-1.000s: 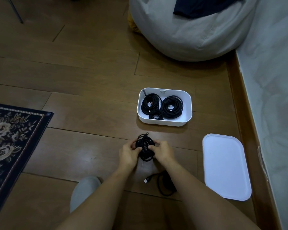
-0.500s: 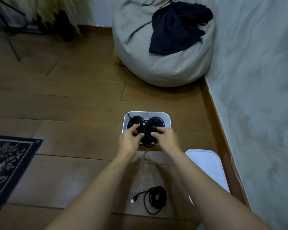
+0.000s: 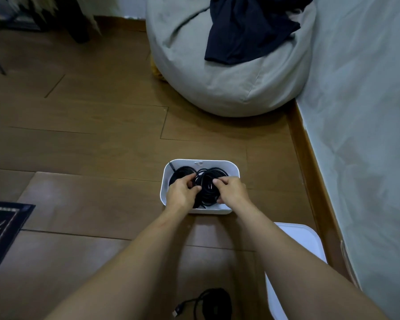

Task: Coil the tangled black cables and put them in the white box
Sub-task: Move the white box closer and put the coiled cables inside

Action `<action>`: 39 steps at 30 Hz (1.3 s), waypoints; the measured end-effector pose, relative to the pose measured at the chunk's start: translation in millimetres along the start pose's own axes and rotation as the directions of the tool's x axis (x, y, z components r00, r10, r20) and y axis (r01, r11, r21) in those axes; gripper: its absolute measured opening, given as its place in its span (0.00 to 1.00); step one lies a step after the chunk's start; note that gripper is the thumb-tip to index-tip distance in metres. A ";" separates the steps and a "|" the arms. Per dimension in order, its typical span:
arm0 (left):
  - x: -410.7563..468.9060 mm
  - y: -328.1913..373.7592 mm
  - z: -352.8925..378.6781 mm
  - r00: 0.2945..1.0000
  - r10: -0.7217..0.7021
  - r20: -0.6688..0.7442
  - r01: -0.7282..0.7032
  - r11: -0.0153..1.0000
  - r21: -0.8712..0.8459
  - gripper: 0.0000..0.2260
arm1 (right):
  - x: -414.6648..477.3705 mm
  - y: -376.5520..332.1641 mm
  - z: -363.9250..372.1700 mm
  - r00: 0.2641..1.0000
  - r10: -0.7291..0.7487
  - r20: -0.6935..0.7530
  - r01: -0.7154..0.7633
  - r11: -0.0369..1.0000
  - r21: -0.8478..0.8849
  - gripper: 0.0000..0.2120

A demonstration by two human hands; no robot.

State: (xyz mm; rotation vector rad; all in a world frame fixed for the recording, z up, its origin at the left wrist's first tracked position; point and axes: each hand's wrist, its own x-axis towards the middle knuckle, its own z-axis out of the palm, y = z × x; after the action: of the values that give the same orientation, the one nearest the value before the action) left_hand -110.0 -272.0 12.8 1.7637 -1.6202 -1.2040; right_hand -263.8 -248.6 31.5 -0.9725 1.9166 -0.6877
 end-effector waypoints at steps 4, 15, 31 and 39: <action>7.7 -16.7 -9.3 0.999 -0.049 0.001 0.049 0.998 0.049 0.22 | 20.2 8.0 26.8 0.999 0.017 0.044 -0.014 0.997 -0.081 0.11; 22.2 -40.5 -17.7 0.996 -0.089 -0.011 0.087 0.933 0.349 0.22 | 38.2 21.4 62.7 0.996 0.045 0.083 -0.037 0.995 -0.097 0.18; -7.8 -39.7 -13.2 0.998 0.067 -0.020 -0.039 0.778 0.627 0.09 | 17.6 15.7 52.5 0.984 -0.141 0.113 0.180 0.829 -0.530 0.20; -51.5 -38.8 -28.0 0.992 0.123 0.015 -0.114 0.864 0.491 0.15 | -26.1 24.6 29.9 0.965 -0.211 0.155 0.260 0.840 -0.475 0.18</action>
State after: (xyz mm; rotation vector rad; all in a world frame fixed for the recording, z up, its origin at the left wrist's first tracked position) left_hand -61.5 -221.2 10.9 1.9145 -2.1306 -0.7540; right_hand -238.0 -216.1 10.1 -1.5544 1.9419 -0.2702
